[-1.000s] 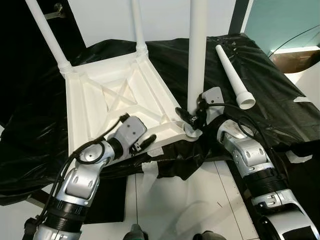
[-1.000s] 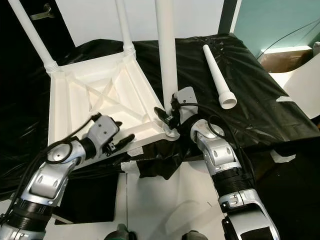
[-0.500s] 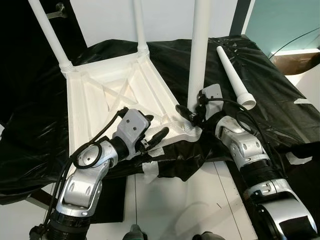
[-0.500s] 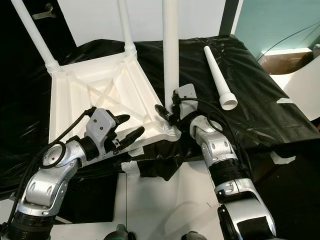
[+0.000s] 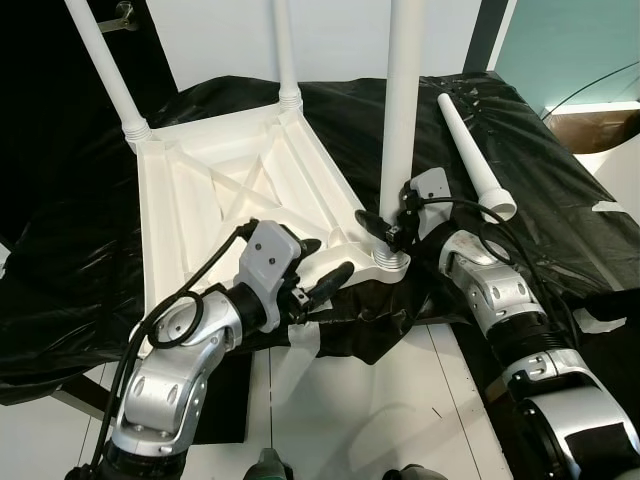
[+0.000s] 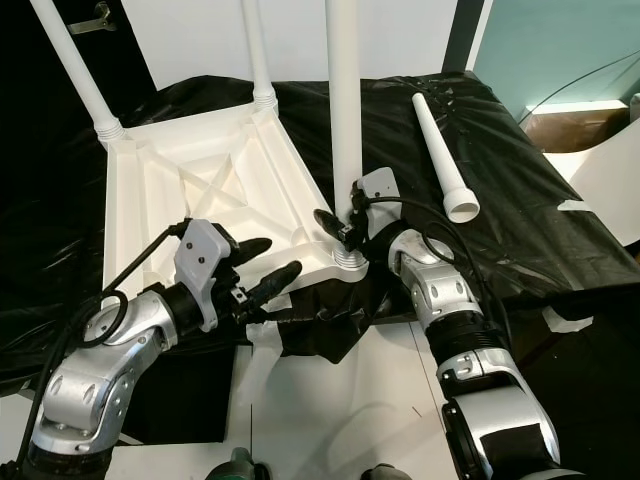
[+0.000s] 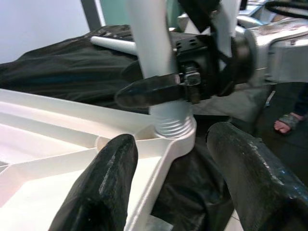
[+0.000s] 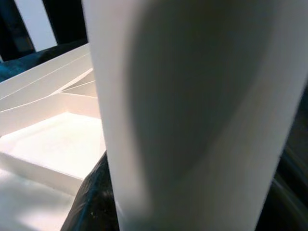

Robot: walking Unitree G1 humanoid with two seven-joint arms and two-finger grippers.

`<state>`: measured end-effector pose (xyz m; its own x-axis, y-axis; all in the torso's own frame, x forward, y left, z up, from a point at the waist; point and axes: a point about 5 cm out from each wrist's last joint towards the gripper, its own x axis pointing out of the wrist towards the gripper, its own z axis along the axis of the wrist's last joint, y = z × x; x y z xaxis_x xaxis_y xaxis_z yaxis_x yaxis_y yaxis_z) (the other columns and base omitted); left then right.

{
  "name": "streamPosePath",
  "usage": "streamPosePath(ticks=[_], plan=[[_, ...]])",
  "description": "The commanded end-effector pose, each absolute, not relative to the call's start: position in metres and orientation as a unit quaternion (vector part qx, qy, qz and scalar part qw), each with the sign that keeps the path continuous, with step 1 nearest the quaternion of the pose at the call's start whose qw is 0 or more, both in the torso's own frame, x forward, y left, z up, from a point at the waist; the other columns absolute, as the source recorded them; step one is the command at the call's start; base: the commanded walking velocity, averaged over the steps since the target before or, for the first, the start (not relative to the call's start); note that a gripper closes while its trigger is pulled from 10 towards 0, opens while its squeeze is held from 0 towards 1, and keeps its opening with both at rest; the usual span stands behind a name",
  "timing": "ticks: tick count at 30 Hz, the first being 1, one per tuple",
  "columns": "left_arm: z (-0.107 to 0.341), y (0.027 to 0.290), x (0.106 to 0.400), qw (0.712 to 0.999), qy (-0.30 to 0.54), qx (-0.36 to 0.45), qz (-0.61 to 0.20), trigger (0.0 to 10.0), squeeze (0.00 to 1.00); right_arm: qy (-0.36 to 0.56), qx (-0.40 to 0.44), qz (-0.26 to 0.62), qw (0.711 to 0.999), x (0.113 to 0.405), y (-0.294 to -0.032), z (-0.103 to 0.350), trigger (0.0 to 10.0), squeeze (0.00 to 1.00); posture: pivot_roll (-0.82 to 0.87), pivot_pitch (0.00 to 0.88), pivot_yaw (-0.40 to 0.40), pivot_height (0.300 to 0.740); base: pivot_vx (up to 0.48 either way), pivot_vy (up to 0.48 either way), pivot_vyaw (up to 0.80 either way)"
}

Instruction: Building children table

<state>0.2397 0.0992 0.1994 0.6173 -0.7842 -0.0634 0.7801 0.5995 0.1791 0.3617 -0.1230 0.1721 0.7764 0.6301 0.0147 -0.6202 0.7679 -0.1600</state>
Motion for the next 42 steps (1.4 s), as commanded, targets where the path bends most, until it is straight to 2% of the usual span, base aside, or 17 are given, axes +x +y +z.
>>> streamPosePath(ticks=[1, 7, 19, 27, 33, 42], plan=[[0.199, 0.098, 0.237, 0.902, -0.005, 0.088, -0.423, 10.0, 0.00, 0.001, -0.096, 0.350, 0.932, 0.356, -0.131, 0.152, 10.0, 0.00, 0.10, 0.092, 0.013, 0.740, 0.000, 0.000, 0.00], [0.201, 0.101, 0.235, 0.903, 0.001, 0.087, -0.420, 10.0, 0.00, -0.008, -0.094, 0.386, 0.918, 0.350, -0.129, 0.145, 10.0, 0.00, 0.10, 0.094, 0.016, 0.740, 0.000, 0.000, 0.00], [0.203, 0.106, 0.234, 0.906, 0.011, 0.091, -0.412, 10.0, 0.00, 0.007, -0.041, 0.412, 0.910, 0.346, -0.134, 0.129, 10.0, 0.00, 0.12, 0.098, 0.040, 0.740, 0.000, 0.000, 0.00], [0.205, 0.107, 0.233, 0.906, 0.014, 0.096, -0.411, 10.0, 0.00, -0.002, -0.091, 0.429, 0.899, 0.342, -0.135, 0.126, 10.0, 0.00, 0.12, 0.092, 0.046, 0.740, 0.000, 0.000, 0.00], [0.207, 0.107, 0.233, 0.907, 0.014, 0.096, -0.411, 10.0, 0.00, -0.009, -0.140, 0.461, 0.876, 0.334, -0.130, 0.119, 10.0, 0.00, 0.12, 0.084, 0.051, 0.740, 0.000, 0.000, 0.00], [0.208, 0.108, 0.233, 0.905, 0.015, 0.099, -0.413, 10.0, 0.00, 0.003, -0.117, 0.467, 0.876, 0.331, -0.126, 0.112, 10.0, 0.00, 0.12, 0.076, 0.059, 0.740, 0.000, 0.000, 0.00]])
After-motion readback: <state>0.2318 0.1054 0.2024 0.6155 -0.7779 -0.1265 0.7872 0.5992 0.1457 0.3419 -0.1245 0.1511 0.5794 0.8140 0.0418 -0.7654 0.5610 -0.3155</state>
